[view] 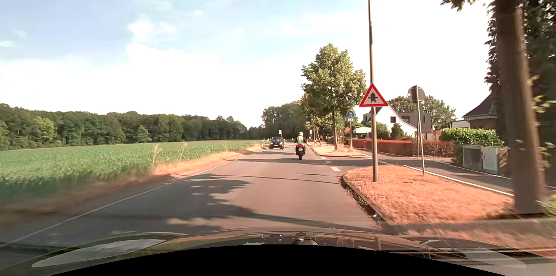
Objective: Follow the waypoints while adhering to traffic rules and regulations
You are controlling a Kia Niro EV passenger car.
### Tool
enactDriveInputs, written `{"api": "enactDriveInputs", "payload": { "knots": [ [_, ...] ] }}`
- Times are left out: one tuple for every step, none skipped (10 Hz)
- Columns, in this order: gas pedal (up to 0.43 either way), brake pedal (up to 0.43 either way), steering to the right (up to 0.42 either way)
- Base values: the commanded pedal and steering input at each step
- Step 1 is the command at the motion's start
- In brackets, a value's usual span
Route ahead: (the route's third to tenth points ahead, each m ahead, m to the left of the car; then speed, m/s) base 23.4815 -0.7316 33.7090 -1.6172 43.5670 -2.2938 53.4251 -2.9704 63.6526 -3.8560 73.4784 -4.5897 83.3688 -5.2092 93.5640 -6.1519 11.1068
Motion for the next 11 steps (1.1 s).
{"api": "enactDriveInputs", "payload": {
  "knots": [
    [0.157, 0.0, 0.044],
    [0.157, 0.0, 0.035],
    [0.157, 0.0, 0.026],
    [0.157, 0.0, 0.015],
    [0.157, 0.0, 0.011],
    [0.157, 0.0, 0.01],
    [0.177, 0.0, 0.01],
    [0.177, 0.0, 0.01],
    [0.177, 0.0, 0.009],
    [0.189, 0.0, 0.006],
    [0.189, 0.0, 0.001]
  ]
}}
